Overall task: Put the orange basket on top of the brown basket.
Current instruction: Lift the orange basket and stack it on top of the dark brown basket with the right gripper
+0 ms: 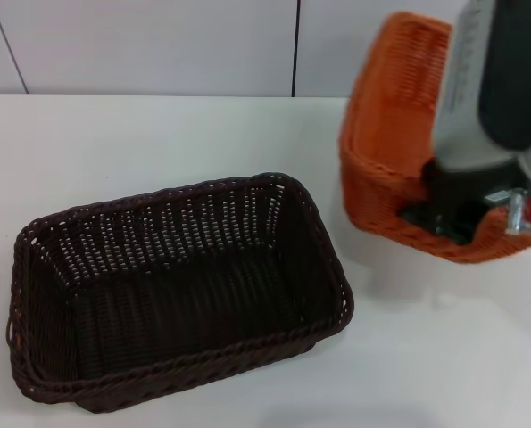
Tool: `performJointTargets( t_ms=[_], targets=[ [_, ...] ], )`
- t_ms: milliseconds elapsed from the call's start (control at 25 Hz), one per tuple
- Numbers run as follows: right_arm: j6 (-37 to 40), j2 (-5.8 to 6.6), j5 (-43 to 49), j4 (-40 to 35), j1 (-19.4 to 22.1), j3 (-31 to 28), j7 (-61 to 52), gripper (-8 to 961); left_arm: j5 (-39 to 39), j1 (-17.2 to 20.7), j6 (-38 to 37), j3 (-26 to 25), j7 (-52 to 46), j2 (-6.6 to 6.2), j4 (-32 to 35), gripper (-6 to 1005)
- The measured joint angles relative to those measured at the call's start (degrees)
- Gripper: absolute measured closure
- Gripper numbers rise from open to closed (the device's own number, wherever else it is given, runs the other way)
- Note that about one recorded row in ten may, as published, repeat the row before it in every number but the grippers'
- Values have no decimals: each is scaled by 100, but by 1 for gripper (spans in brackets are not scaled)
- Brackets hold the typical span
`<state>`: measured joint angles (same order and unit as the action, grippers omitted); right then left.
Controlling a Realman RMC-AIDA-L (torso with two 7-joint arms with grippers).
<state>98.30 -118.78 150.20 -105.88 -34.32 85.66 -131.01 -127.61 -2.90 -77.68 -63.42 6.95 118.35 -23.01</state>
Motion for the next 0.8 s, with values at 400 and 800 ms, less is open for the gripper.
performJointTargets(
  t_ms=[400,800],
  targets=[
    [14,-12,355,-1163,112,1131,2130,819,0,-20,25,14,-46,21,99,216],
    [-156,-20,325,-1197,520,1666,4211,819,4,25,196,100,-299,35,76,217]
  ],
)
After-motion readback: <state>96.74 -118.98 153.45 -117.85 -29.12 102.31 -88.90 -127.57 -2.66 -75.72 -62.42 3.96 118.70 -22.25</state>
